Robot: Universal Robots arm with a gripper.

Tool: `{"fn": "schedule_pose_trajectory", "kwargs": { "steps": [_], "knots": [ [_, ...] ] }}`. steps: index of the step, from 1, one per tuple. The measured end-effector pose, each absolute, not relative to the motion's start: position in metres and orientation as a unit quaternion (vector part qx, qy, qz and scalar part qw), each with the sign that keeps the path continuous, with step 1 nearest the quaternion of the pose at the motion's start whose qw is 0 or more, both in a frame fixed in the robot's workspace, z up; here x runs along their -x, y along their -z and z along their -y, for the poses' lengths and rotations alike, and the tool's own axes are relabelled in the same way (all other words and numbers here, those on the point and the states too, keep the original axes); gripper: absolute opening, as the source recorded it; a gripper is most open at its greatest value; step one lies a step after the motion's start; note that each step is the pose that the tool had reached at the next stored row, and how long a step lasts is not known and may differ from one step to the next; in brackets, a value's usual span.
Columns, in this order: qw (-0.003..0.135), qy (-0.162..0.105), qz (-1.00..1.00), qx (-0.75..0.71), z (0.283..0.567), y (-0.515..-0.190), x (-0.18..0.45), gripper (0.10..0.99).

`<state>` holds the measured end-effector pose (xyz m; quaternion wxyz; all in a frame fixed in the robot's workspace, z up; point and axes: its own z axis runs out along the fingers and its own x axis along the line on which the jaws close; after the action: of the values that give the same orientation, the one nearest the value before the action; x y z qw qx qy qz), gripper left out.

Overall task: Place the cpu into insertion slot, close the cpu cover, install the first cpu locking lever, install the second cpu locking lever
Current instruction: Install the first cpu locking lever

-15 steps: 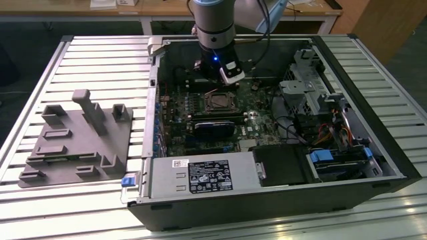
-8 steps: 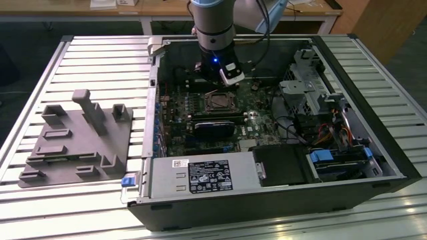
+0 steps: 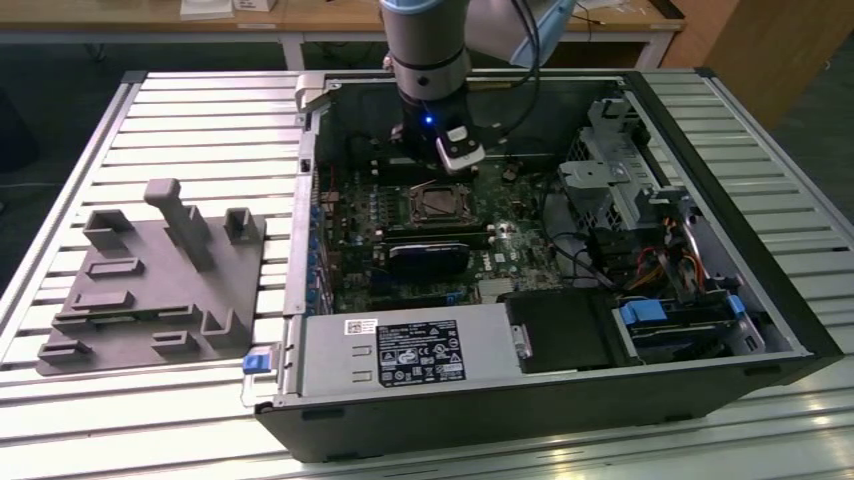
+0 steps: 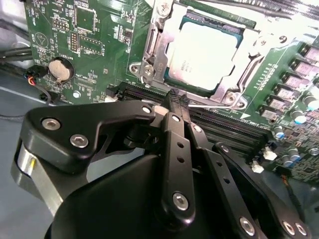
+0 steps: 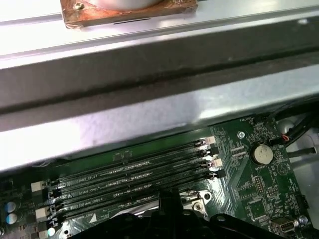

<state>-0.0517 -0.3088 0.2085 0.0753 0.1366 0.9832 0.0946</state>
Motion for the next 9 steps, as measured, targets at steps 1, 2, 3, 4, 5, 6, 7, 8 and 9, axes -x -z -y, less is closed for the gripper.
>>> {"fn": "schedule_pose_trajectory", "kwargs": {
  "steps": [1,2,3,4,5,6,7,8,9],
  "knots": [
    [0.076,-0.094,-0.983,-0.139,0.3080,-0.2083,0.0517,0.106],
    [0.076,-0.094,-0.982,-0.142,0.3073,-0.2082,0.0517,0.106],
    [0.076,-0.094,-0.982,-0.144,0.3065,-0.2080,0.0517,0.106],
    [0.076,-0.094,-0.982,-0.147,0.3058,-0.2078,0.0517,0.106],
    [0.077,-0.094,-0.981,-0.150,0.3052,-0.2076,0.0517,0.106],
    [0.077,-0.093,-0.981,-0.153,0.3045,-0.2075,0.0517,0.106],
    [0.077,-0.093,-0.980,-0.156,0.3039,-0.2073,0.0517,0.106],
    [0.078,-0.093,-0.980,-0.159,0.3035,-0.2071,0.0517,0.106],
    [0.078,-0.093,-0.979,-0.162,0.3031,-0.2069,0.0517,0.106]
  ]
}}
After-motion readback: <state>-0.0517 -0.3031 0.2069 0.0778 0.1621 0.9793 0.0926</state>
